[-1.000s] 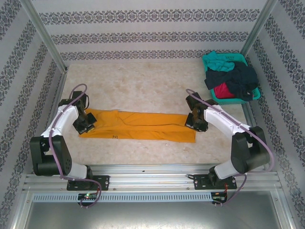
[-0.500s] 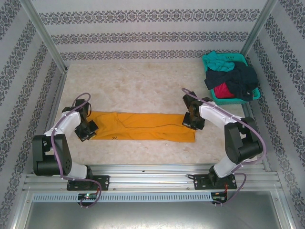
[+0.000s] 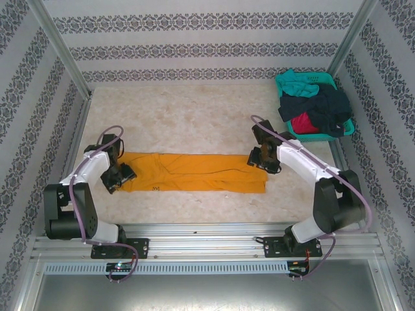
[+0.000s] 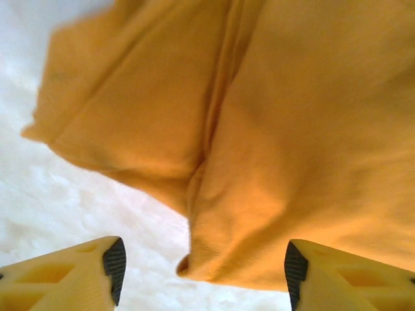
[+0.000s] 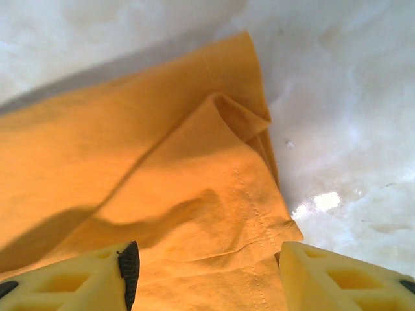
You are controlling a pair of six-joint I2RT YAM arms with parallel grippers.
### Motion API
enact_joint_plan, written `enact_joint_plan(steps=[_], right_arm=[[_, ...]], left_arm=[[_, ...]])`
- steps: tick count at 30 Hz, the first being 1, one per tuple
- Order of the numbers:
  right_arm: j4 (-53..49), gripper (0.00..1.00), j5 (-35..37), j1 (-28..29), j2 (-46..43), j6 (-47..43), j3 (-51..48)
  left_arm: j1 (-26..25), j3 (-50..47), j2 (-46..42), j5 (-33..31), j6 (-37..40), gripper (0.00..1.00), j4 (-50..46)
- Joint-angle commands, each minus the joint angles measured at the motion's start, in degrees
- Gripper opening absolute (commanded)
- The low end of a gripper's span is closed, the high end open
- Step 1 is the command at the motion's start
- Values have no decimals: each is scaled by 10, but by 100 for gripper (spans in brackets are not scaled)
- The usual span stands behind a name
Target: Fold and stack the t-shirts
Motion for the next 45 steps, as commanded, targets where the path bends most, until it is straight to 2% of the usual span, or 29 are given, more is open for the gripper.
enact_joint_plan(steps=[1, 4, 5, 8, 12, 16, 20, 25, 31, 37, 41, 42, 45], right_arm=[[29, 62, 6, 3, 20, -19, 36], [45, 62, -12, 11, 73, -31, 78], [53, 61, -20, 14, 94, -34, 92], [65, 56, -45, 18, 152, -32, 131], [60, 52, -64, 31, 213, -35, 171], [62, 49, -74, 35, 233, -40, 157], [59, 48, -74, 35, 228, -59, 122], [56, 47, -91, 41, 218, -77, 76], [52, 47, -131, 74, 214, -118, 54], [27, 48, -195, 120, 253, -189, 94], [30, 50, -189, 125, 224, -215, 120], [39, 52, -185, 124, 210, -221, 122], [68, 59, -169, 122, 180, -238, 131]], left_arm=[[-25, 61, -13, -30, 3, 78, -11], [-46, 88, 25, -5, -24, 78, 0], [-49, 89, 40, 8, -38, 72, 8], [-49, 80, 75, 39, -83, 44, 33], [-49, 62, 117, 56, -110, 28, 69], [-49, 90, 184, 50, -98, 26, 87], [-50, 185, 276, 33, -59, 27, 76], [-55, 363, 400, 13, -3, 35, 28], [-79, 557, 521, 4, 22, 68, -10], [-128, 728, 615, 34, 9, 88, -38], [-155, 805, 642, 48, 7, 95, -59], [-158, 809, 636, 51, 6, 100, -56], [-160, 790, 591, 43, 7, 100, -33]])
